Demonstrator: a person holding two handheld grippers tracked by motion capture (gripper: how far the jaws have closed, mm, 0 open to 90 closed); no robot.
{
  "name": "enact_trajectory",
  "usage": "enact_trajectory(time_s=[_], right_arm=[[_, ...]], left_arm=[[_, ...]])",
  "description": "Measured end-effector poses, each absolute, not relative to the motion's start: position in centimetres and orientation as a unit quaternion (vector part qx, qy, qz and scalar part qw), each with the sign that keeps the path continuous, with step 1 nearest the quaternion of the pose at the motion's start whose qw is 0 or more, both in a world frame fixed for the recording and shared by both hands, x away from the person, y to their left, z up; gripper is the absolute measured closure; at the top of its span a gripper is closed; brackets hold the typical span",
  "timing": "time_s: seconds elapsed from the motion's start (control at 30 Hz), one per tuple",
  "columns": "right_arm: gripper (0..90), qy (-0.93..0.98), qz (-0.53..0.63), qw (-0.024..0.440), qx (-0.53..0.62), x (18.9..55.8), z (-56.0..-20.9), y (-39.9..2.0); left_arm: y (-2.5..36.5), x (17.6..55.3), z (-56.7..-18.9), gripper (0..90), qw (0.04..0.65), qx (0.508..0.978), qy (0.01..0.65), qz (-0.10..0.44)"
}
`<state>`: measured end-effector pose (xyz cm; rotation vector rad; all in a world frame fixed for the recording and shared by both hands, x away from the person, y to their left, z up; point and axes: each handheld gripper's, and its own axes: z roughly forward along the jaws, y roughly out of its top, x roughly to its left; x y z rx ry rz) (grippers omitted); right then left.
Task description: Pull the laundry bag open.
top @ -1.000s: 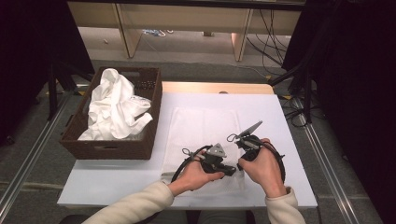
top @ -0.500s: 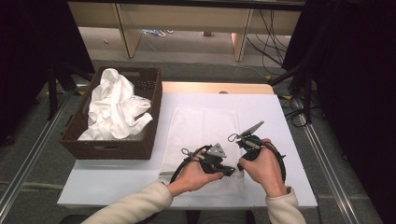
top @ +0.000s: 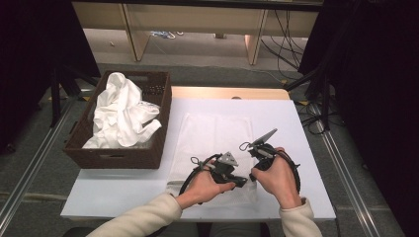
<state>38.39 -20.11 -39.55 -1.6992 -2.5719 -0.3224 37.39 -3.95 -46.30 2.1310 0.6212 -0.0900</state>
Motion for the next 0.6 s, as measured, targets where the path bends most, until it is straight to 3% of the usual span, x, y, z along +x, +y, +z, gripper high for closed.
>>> enact_trajectory(time_s=[0.6], right_arm=[[87.3, -0.831, -0.095, 0.005, -0.549, 38.47, -39.98, -19.68]], left_arm=[[-4.07, 37.09, -46.31, 86.1, 0.442, 0.853, 0.273, -0.052]])
